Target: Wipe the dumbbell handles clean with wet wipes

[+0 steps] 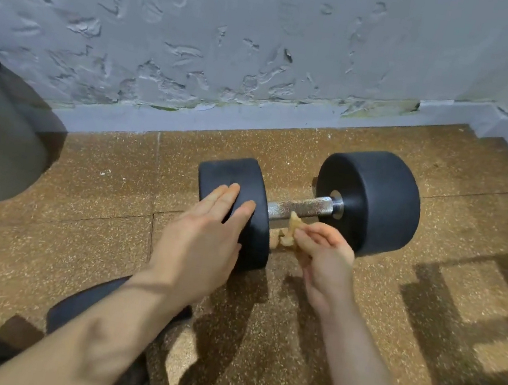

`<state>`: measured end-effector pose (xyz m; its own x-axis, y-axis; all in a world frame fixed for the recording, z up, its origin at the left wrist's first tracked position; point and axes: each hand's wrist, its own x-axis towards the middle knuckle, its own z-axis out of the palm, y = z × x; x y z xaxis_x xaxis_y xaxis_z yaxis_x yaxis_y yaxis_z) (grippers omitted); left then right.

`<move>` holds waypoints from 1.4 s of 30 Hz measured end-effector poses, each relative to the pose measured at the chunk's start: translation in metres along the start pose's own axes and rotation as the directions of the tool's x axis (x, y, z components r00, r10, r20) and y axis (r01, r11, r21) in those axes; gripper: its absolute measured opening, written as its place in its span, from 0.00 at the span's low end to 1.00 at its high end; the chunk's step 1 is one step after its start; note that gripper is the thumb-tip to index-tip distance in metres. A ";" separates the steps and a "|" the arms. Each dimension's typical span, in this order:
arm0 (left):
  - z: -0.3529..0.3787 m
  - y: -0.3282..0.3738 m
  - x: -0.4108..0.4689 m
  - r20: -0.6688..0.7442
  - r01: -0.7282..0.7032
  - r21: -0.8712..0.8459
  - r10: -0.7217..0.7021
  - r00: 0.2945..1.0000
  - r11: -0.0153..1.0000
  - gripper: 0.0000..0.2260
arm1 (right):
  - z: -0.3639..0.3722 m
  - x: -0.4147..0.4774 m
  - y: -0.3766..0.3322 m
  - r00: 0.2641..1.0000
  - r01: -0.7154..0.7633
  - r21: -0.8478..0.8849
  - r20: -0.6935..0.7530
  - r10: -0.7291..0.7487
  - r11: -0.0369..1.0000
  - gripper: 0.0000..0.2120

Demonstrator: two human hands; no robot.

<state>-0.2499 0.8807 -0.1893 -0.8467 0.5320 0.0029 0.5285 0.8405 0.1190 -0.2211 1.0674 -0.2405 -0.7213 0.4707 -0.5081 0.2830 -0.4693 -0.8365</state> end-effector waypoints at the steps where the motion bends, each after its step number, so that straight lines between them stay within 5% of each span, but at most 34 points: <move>1: -0.001 -0.001 -0.001 -0.040 0.011 -0.001 -0.011 0.999 1.000 0.28 | 0.001 -0.005 -0.007 0.994 -0.064 0.117 0.100 0.053 0.991 0.10; 5: -0.003 -0.009 -0.004 -0.038 0.094 -0.098 -0.098 0.994 0.991 0.32 | 0.010 -0.024 -0.030 0.946 -0.196 0.327 0.312 0.090 0.924 0.16; 9: -0.002 -0.006 -0.013 0.088 0.153 -0.089 -0.145 0.986 0.984 0.38 | 0.023 -0.037 -0.041 0.958 -0.188 0.425 0.277 0.070 0.886 0.13; 17: -0.007 -0.017 -0.030 0.099 0.116 -0.271 -0.092 0.991 0.956 0.29 | 0.059 -0.077 -0.064 0.973 -0.071 0.228 0.230 0.017 0.971 0.12; 19: -0.026 -0.027 -0.035 0.160 0.193 -0.556 -0.125 0.979 0.809 0.20 | 0.075 -0.102 -0.078 0.974 -0.067 0.146 0.224 0.033 0.987 0.13; 20: -0.040 -0.032 -0.040 0.172 0.254 -0.721 -0.188 0.967 0.644 0.14 | 0.082 -0.117 -0.087 0.973 -0.062 0.113 0.227 0.035 0.992 0.13; 22: -0.078 -0.040 -0.056 0.343 0.402 -0.905 -0.318 0.884 0.140 0.09 | 0.098 -0.151 -0.104 0.973 -0.081 0.074 0.221 0.063 0.994 0.10; 24: -0.121 -0.046 -0.073 0.541 0.483 -0.837 -0.264 0.798 -0.256 0.18 | 0.115 -0.186 -0.118 0.972 -0.110 0.019 0.211 0.103 0.994 0.06; 28: -0.196 -0.058 -0.110 0.639 0.569 -0.750 -0.147 0.755 -0.337 0.25 | 0.155 -0.254 -0.137 0.981 -0.075 -0.314 0.148 0.127 0.946 0.06; 32: -0.260 -0.069 -0.154 0.631 0.487 -0.741 -0.232 0.740 -0.461 0.06 | 0.198 -0.320 -0.164 0.969 -0.070 -0.444 0.184 0.167 0.893 0.05; 38: -0.365 -0.086 -0.222 0.633 0.255 -0.724 -0.469 0.616 -0.641 0.05 | 0.252 -0.406 -0.215 0.866 -0.423 -0.219 0.187 0.464 0.879 0.04; 42: -0.435 -0.099 -0.256 0.650 0.115 -0.710 -0.585 0.485 -0.694 0.04 | 0.284 -0.449 -0.252 0.823 -0.467 -0.211 0.250 0.509 0.859 0.05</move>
<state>-0.1121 0.6168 0.2299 -0.6805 -0.1666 -0.7136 -0.5079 -0.5948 0.6231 -0.1480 0.7622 0.2562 -0.6079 -0.0386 -0.7931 0.7133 -0.4653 -0.5241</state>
